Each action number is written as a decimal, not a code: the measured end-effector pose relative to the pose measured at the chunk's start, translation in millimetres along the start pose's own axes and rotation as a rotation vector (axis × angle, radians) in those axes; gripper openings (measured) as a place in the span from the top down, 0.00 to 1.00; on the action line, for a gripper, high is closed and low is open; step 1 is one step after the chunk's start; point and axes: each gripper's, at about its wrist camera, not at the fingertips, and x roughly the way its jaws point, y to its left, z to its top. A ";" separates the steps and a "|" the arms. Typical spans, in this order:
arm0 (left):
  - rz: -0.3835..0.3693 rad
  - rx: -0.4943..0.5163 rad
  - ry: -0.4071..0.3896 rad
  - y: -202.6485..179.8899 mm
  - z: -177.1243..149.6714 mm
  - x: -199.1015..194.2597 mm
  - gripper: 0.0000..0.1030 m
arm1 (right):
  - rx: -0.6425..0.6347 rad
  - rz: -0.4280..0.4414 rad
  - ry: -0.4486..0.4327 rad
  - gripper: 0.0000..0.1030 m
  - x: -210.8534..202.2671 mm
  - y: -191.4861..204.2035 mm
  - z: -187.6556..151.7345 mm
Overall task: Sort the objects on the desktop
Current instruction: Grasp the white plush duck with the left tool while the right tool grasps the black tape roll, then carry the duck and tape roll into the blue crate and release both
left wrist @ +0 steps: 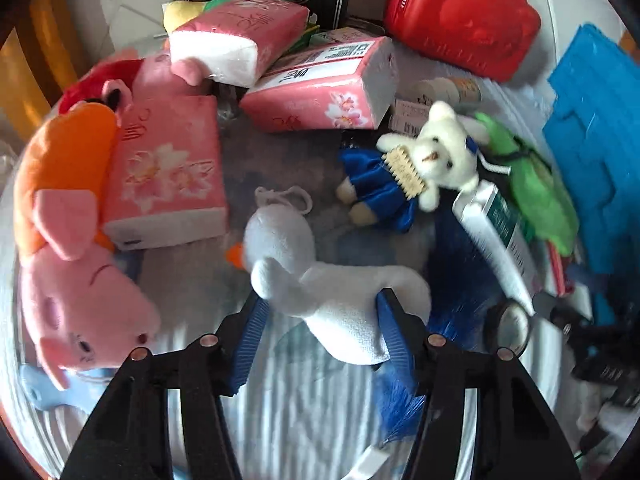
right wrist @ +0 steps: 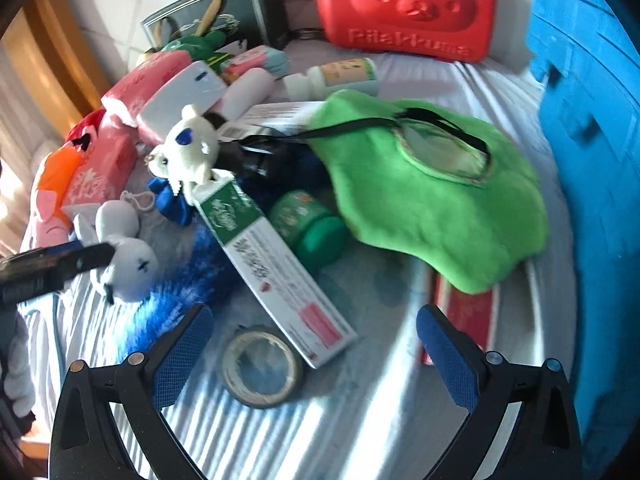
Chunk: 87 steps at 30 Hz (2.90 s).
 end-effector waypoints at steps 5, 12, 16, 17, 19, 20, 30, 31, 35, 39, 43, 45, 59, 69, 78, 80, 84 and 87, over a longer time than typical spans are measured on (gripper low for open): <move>0.043 0.023 0.035 5.1 -13.4 -4.1 0.44 | -0.017 0.010 0.049 0.00 0.2 2.2 -13.7; -0.001 -0.117 0.064 41.8 -25.7 -29.4 0.45 | 0.031 0.008 0.065 0.00 -4.6 -6.2 -28.8; -0.153 -0.362 0.058 60.5 -0.6 -22.8 0.42 | 0.034 0.008 0.055 0.00 -7.8 -5.2 -27.4; -0.153 -0.376 0.080 61.7 1.6 -15.0 0.42 | 0.033 0.009 0.059 0.00 -7.8 -5.2 -27.4; -0.138 -0.365 0.166 46.3 7.7 11.5 0.42 | 0.034 0.008 0.076 0.00 -5.5 -3.7 -28.2; -0.141 -0.353 0.208 38.1 4.2 22.6 0.42 | 0.031 0.008 0.084 0.00 -4.3 -2.7 -29.5; 0.048 0.002 0.113 -36.3 -8.7 18.0 0.41 | 0.007 0.024 0.128 0.24 18.3 13.1 -36.9; 0.074 0.019 0.108 -41.8 -8.3 21.5 0.39 | 0.008 0.022 0.132 0.24 21.5 13.1 -37.4; 0.099 0.027 0.089 -43.6 -2.9 27.8 0.39 | -0.026 -0.001 0.127 0.24 25.4 19.1 -37.9; 0.065 0.036 0.084 -40.5 -11.0 17.9 0.44 | -0.086 -0.030 0.118 0.33 28.2 31.2 -41.6; 0.049 0.044 0.044 -42.6 -19.0 1.7 0.47 | -0.094 -0.034 0.081 0.45 18.2 36.2 -43.8; 0.051 0.060 0.003 -45.8 -22.0 -14.3 0.47 | -0.083 -0.026 0.049 0.45 1.2 33.3 -42.6; 0.017 0.156 -0.323 -66.5 -46.1 -150.1 0.47 | -0.092 -0.059 -0.290 0.45 -151.2 44.2 -21.6; -0.094 0.271 -0.558 -147.2 -50.2 -241.7 0.47 | -0.071 -0.170 -0.594 0.45 -288.7 16.5 -32.4; -0.246 0.389 -0.697 -267.5 -52.9 -300.7 0.47 | 0.041 -0.399 -0.728 0.45 -372.5 -81.2 -66.5; -0.275 0.417 -0.700 -296.8 -53.5 -306.1 0.47 | 0.071 -0.445 -0.715 0.45 -377.5 -109.9 -72.7; -0.320 0.479 -0.693 -360.4 -58.1 -311.6 0.47 | 0.119 -0.510 -0.667 0.45 -381.6 -164.3 -89.9; -0.333 0.518 -0.661 -407.0 -61.0 -309.0 0.47 | 0.153 -0.534 -0.627 0.45 -381.4 -204.2 -103.7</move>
